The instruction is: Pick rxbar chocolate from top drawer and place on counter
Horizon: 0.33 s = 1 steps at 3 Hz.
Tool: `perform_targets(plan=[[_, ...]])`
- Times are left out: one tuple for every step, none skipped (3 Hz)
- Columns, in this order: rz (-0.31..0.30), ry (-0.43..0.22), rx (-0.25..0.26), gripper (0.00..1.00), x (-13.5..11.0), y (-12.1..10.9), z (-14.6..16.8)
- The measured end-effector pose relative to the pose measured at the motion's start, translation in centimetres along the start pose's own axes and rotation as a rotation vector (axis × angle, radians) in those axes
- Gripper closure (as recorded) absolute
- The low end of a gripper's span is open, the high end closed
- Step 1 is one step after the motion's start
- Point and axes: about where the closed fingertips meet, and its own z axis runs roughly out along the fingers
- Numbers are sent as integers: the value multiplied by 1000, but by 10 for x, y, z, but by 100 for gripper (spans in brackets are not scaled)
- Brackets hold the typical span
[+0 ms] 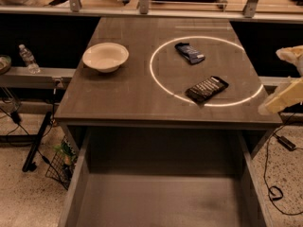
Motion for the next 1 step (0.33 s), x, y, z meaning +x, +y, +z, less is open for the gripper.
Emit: perform_targets(plan=[[-12,-12,13,0,-8,-5,-8]])
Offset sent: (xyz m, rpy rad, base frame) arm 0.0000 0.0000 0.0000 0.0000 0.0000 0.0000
